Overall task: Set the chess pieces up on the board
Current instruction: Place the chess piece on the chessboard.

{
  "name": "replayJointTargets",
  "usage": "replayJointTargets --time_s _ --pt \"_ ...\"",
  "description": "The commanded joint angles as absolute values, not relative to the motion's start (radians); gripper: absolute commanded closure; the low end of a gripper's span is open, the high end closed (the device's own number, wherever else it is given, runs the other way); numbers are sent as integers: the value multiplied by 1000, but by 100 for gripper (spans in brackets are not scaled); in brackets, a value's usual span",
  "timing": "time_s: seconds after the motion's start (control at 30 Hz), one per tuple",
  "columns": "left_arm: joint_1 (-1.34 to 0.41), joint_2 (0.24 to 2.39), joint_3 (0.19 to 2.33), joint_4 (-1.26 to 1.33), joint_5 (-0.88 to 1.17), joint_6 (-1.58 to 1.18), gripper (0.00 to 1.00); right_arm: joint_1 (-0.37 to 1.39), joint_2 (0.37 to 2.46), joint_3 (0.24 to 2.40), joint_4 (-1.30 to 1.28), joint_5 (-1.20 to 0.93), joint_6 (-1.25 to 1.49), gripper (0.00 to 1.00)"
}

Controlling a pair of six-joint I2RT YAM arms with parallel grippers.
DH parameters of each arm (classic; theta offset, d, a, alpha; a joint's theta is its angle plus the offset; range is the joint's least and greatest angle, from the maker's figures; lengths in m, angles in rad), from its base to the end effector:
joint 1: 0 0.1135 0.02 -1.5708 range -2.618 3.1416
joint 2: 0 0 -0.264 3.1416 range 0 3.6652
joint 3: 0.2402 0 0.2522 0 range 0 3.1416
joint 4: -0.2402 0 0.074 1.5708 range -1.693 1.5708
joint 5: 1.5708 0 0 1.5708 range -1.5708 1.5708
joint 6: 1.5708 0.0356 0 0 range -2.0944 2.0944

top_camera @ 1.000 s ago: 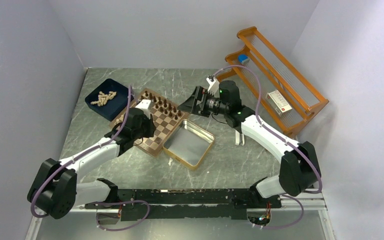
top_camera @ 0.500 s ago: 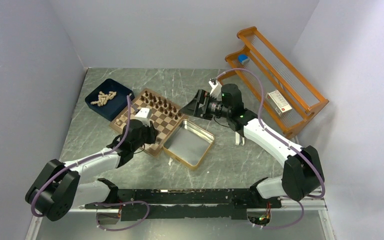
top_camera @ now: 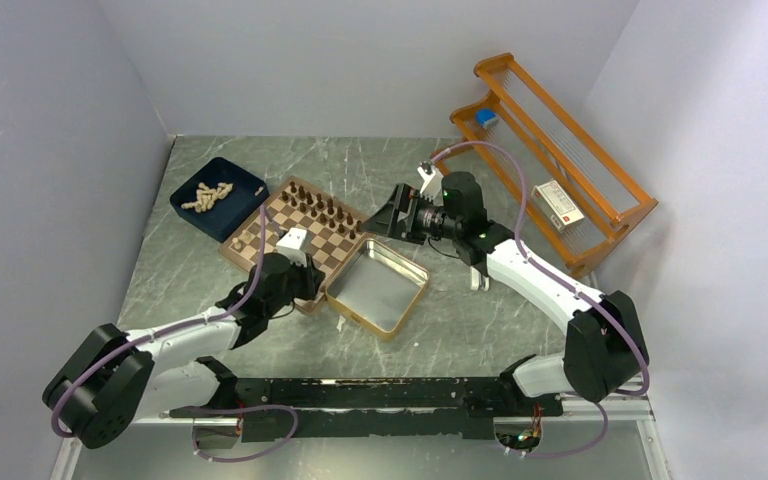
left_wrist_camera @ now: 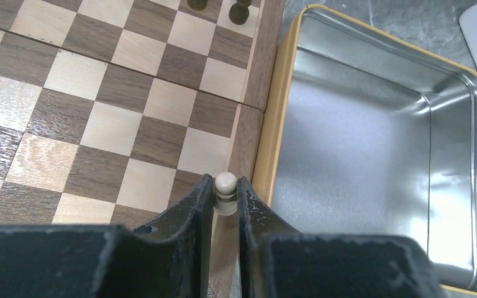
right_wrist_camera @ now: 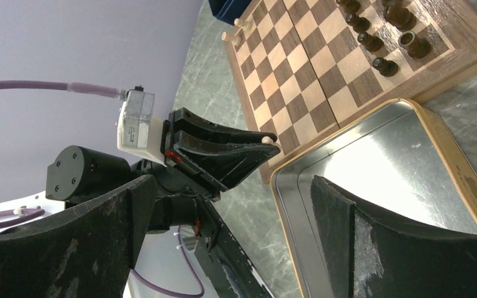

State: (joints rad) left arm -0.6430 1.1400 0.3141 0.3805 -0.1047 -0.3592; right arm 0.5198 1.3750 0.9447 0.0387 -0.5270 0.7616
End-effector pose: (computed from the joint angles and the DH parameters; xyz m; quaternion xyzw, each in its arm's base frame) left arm 0.1772 -0.1281 0.1668 0.0918 0.8401 -0.2171 0.4885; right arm 0.2629 0.1711 0.2848 -0.0470 0.8141 0.4944 0.3010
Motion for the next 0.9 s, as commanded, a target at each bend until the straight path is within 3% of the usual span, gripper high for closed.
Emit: replayJointTargets --time_s 0.0,0.43,0.87 --pt "-662 1134 284 463 -159 -343 80 514 1332 922 50 -525 743 0" --pt "-663 1217 279 522 -200 -323 81 515 1296 944 19 -511 713 0" --pt "-677 1249 249 588 -188 -307 72 514 1315 940 52 -532 734 0"
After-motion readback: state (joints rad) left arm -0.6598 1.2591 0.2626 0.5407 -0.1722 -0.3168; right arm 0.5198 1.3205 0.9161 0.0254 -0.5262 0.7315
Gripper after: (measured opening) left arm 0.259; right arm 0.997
